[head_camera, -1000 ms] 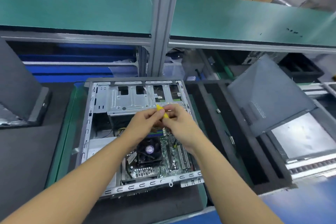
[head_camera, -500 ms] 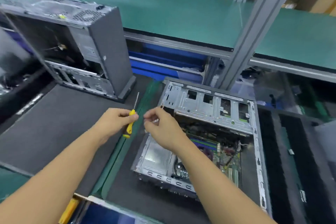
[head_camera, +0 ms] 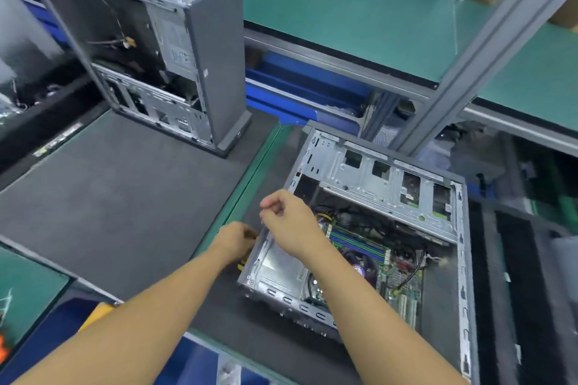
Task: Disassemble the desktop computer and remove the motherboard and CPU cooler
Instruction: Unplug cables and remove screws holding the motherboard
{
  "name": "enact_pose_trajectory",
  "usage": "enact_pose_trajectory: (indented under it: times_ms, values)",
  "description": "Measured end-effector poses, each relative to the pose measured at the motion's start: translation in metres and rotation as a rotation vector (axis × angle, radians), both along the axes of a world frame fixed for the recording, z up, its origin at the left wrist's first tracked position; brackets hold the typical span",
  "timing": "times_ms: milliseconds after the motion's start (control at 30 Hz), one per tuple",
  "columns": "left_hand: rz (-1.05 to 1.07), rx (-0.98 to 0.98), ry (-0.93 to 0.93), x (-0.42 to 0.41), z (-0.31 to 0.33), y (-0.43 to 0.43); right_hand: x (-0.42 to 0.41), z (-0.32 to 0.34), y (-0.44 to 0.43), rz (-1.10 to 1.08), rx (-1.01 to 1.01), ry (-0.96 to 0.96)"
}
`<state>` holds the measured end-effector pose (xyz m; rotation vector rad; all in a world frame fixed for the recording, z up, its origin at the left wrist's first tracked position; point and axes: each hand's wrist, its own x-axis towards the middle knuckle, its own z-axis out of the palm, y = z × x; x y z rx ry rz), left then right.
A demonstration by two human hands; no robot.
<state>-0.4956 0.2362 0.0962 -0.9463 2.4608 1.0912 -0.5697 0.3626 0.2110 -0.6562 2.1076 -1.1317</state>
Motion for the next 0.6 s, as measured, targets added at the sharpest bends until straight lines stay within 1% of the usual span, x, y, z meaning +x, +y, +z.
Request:
enact_pose_trajectory:
  times_ms: [67,167,200,300,333,433,533,600]
  values:
    - [0.03,0.056,0.038,0.004,0.001,-0.001,0.002,0.001,-0.002,0.015,0.022,0.02]
    - [0.15,0.12,0.118,0.017,0.011,-0.008,0.009,0.004,-0.008,0.033,0.026,0.092]
    - [0.222,0.168,0.168,0.023,0.016,-0.011,0.012,0.006,-0.012,0.052,0.017,0.104]
    - [0.507,0.418,0.394,0.048,0.032,-0.018,0.027,0.008,-0.03,0.143,-0.01,0.106]
    - [0.584,0.46,0.45,0.059,0.037,-0.021,0.034,0.008,-0.038,0.178,-0.015,0.101]
    - [0.761,0.46,0.55,0.096,0.052,-0.031,0.059,0.006,-0.065,0.279,-0.032,0.067]
    - [0.921,0.415,0.588,0.138,0.062,-0.05,0.088,0.008,-0.096,0.345,-0.042,0.003]
    - [0.986,0.381,0.604,0.167,0.063,-0.065,0.11,0.008,-0.115,0.371,-0.041,-0.043]
